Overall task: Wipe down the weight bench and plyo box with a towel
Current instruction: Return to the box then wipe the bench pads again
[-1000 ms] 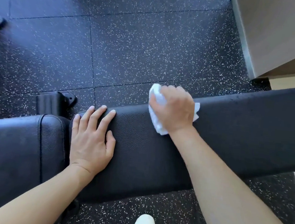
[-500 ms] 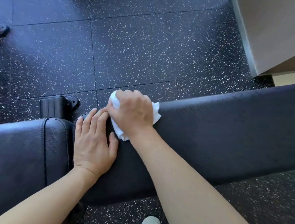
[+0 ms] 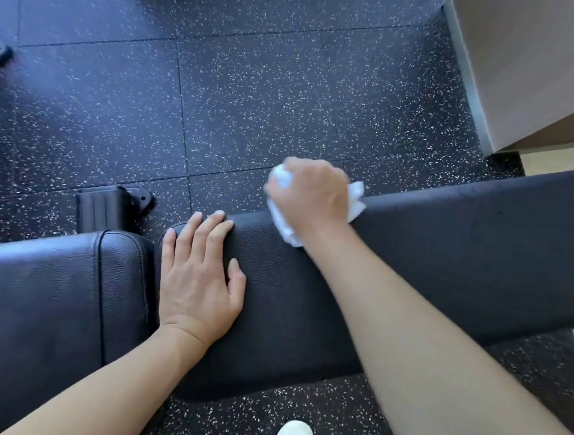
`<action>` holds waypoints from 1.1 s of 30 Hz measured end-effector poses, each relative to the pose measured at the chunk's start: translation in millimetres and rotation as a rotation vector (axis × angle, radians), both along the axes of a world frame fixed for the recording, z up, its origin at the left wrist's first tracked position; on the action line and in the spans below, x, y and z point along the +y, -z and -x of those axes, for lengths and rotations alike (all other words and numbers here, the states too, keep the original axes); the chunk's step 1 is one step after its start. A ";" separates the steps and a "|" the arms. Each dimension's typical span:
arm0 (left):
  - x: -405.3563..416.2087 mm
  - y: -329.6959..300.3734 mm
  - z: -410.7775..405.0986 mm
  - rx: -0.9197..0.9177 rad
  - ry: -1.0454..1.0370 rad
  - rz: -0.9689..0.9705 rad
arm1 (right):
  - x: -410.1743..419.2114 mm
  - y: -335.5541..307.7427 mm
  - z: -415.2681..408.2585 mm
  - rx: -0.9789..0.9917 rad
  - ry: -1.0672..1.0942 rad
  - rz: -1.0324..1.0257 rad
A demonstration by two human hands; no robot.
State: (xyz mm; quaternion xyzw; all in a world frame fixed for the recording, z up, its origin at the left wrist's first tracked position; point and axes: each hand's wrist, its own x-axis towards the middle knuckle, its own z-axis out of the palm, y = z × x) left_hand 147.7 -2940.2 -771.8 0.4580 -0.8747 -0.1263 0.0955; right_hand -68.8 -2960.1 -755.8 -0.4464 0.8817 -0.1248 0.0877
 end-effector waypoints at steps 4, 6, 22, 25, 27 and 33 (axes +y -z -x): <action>-0.3 2.3 -1.7 0.048 -0.014 -0.011 | -38.1 8.9 -71.2 -0.068 -0.152 0.087; -1.3 2.5 -1.7 0.053 -0.015 -0.008 | -34.8 9.7 -65.1 -0.089 -0.135 0.172; -3.4 2.5 -1.4 0.056 -0.009 -0.011 | 21.6 8.2 21.2 0.167 0.179 0.223; -3.7 3.6 -1.8 0.069 -0.007 -0.009 | 13.1 12.9 -10.1 0.203 0.099 0.246; -3.9 4.5 -2.8 0.064 -0.011 -0.010 | 8.8 16.5 -25.2 0.205 0.090 0.256; -3.7 4.1 -7.2 0.037 0.006 -0.027 | 30.6 15.0 -58.6 0.181 0.087 0.301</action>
